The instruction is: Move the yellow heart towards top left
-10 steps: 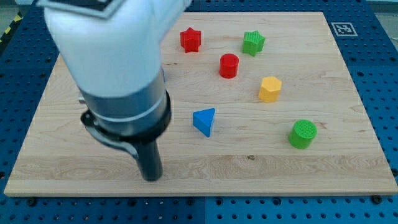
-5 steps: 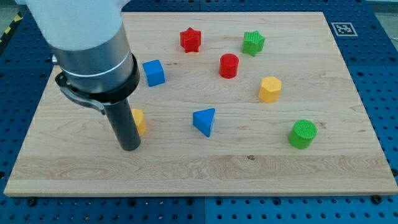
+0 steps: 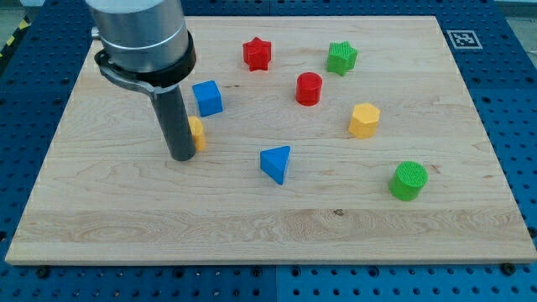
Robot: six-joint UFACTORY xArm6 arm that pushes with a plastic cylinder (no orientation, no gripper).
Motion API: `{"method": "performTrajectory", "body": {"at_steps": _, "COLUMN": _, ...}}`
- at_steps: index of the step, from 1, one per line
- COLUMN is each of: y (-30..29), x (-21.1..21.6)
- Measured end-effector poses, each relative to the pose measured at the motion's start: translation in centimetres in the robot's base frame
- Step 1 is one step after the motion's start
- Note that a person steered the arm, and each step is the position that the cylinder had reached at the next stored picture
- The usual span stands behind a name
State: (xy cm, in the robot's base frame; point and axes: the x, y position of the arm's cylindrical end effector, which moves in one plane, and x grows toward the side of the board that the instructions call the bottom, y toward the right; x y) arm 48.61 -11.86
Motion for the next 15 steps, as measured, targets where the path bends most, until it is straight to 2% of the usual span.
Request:
{"method": "performTrajectory", "body": {"at_steps": 3, "y": 1.6, "x": -0.9}}
{"method": "performTrajectory", "body": {"at_steps": 8, "y": 0.4, "x": -12.2}}
{"method": "performTrajectory", "body": {"at_steps": 12, "y": -6.9, "x": -16.6}}
{"method": "performTrajectory", "body": {"at_steps": 14, "y": -6.9, "x": -20.6}}
{"method": "performTrajectory", "body": {"at_steps": 15, "y": -5.1, "x": -20.6}}
